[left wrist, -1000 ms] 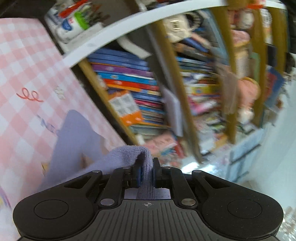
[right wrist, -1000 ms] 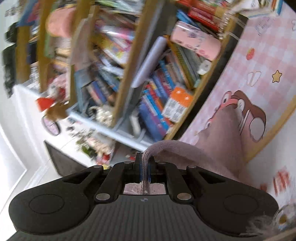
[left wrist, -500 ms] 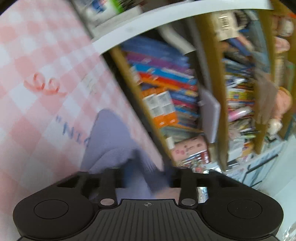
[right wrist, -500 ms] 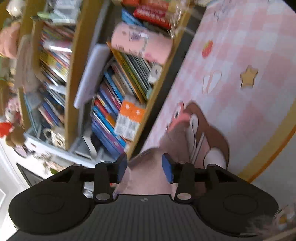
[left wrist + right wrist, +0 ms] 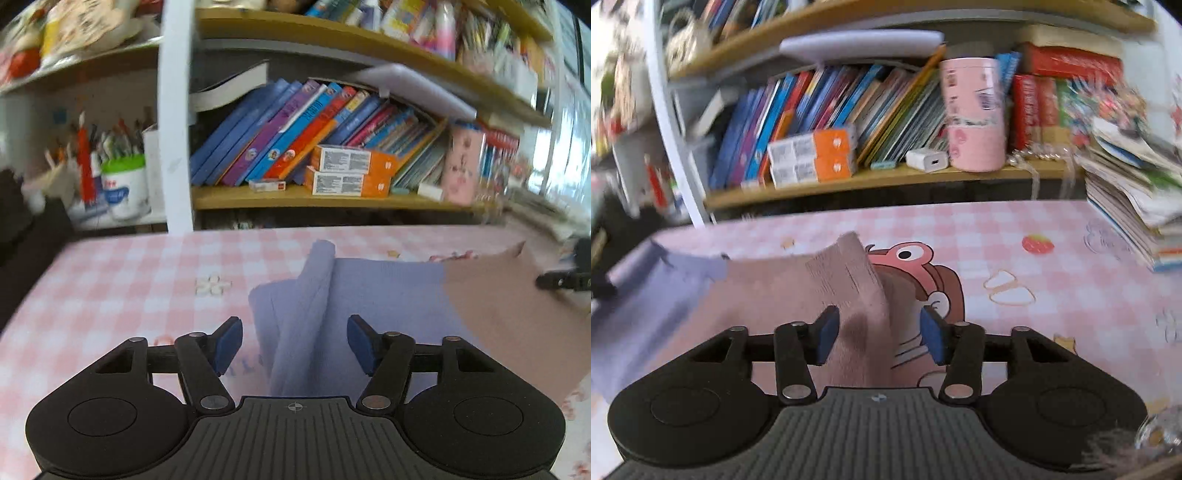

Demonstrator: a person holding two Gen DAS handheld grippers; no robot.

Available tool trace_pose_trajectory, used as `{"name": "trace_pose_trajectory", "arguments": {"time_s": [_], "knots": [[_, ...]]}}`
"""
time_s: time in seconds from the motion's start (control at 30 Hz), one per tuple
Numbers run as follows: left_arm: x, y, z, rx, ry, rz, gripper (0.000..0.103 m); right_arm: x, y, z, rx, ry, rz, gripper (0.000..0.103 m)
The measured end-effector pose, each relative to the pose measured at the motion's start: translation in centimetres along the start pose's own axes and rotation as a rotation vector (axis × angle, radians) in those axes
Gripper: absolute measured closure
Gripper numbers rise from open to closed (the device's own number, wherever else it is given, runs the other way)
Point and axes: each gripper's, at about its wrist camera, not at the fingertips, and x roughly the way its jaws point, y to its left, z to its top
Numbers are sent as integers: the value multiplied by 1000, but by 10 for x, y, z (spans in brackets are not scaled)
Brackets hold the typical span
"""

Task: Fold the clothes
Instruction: 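Grasp the folded hem edge again with both grippers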

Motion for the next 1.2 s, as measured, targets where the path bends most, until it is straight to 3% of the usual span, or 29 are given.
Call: {"name": "trace_pose_trajectory", "arguments": {"time_s": [0.03, 0.07, 0.17, 0.23, 0.33, 0.43, 0.47, 0.57, 0.6, 0.63, 0.73, 0.83, 0.9, 0.97, 1.0, 1.1, 1.2], "knots": [[5, 3, 2, -21, 6, -9, 89, 4, -2, 1, 10, 8, 10, 91], [5, 11, 4, -85, 0, -53, 98, 6, -6, 3, 33, 11, 25, 96], [3, 31, 3, -251, -38, -174, 98, 1, -23, 9, 139, -29, 95, 97], [11, 43, -4, -320, -22, -176, 98, -3, -35, 9, 219, -61, 135, 97], [30, 59, -20, -427, 27, -183, 96, 12, -49, -2, 301, -29, 145, 96], [27, 71, -27, -500, 0, -216, 88, 21, -61, -11, 374, -9, 162, 96], [23, 72, -27, -505, -20, -221, 81, 19, -63, -11, 383, -17, 155, 89], [20, 73, -26, -513, -51, -224, 42, 12, -66, -12, 394, -29, 128, 80], [21, 72, -25, -508, -50, -226, 36, 10, -66, -12, 395, -32, 131, 79], [22, 71, -25, -502, -49, -229, 35, 7, -65, -12, 392, -36, 133, 77], [29, 66, -23, -490, -25, -232, 36, 0, -65, -12, 367, -46, 120, 58], [37, 65, -24, -494, 13, -233, 45, 5, -64, -13, 368, -17, 104, 64], [42, 66, -26, -499, 35, -234, 70, 13, -64, -15, 372, 15, 101, 71], [43, 67, -27, -507, 41, -237, 78, 15, -65, -16, 392, 22, 141, 90], [41, 69, -28, -526, 30, -266, 85, 15, -64, -16, 400, 22, 163, 94], [29, 78, -29, -590, -52, -367, 89, 14, -60, -16, 406, 20, 240, 97], [29, 81, -30, -598, -40, -325, 89, 14, -50, -14, 372, 19, 245, 97]]}}
